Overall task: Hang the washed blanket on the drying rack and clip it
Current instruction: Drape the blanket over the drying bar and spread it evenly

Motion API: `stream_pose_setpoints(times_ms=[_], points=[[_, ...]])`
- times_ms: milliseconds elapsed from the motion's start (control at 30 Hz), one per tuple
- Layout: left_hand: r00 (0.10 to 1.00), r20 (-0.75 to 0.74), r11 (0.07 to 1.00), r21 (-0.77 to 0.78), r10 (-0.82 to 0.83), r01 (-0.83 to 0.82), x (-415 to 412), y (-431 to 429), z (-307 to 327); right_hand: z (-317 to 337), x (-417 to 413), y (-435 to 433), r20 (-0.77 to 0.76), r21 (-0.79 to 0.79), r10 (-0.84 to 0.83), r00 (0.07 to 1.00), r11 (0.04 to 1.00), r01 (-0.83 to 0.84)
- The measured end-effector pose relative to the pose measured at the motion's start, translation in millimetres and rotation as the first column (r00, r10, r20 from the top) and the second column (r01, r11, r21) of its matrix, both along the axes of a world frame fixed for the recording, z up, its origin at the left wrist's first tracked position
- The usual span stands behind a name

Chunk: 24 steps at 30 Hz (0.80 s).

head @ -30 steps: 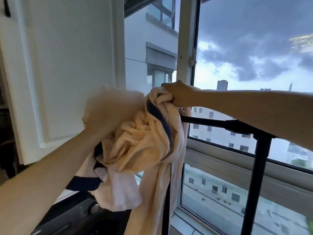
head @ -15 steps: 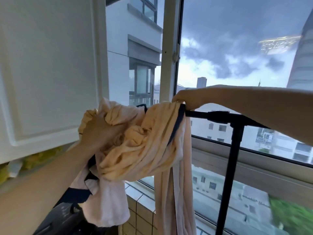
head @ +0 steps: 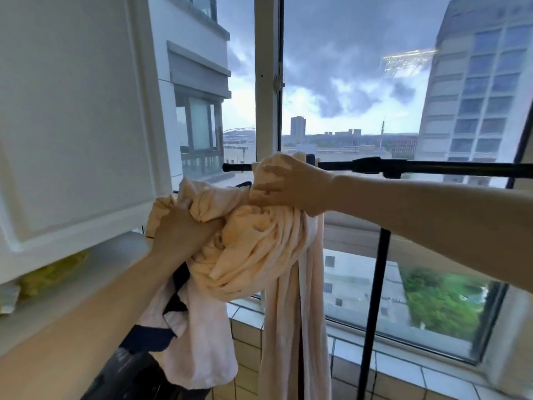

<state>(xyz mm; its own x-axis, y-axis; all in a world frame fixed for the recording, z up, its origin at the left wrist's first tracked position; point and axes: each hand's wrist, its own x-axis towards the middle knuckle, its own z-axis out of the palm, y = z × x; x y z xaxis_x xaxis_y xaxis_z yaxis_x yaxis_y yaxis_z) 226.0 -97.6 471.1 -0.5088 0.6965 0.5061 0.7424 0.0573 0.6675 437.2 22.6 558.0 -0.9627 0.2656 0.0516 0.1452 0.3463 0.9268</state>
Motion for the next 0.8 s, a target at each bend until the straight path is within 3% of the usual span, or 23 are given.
stream_pose_setpoints(times_ms=[100,200,333,433,533,800], points=[[0.998,0.005,0.998,-0.008,-0.058,0.058,-3.4,-13.6,-7.5,-9.8,-8.3,-9.9,0.039,0.155,-0.046,0.998,0.987,0.039],[0.997,0.019,0.997,-0.002,-0.079,0.079,-9.4,-22.9,-10.2,-1.8,-8.6,-15.5,0.100,0.179,-0.168,0.981,0.973,0.149],[0.995,0.082,0.997,0.062,-0.058,0.053,-13.2,-32.1,-4.3,16.3,-9.6,-13.7,0.163,0.352,-0.298,0.940,0.908,0.227],[0.997,0.050,0.994,0.100,-0.051,0.045,-11.2,-33.6,1.4,19.6,-2.6,-9.1,0.155,0.381,-0.233,0.960,0.911,0.159],[0.993,0.088,0.991,0.119,-0.079,0.068,-13.8,-27.5,3.6,29.4,-3.5,1.0,0.105,0.431,-0.129,0.986,0.899,0.072],[0.983,0.140,0.984,0.151,-0.118,0.097,9.3,9.5,13.9,71.8,10.1,39.3,-0.216,0.341,-0.129,0.968,0.919,0.199]])
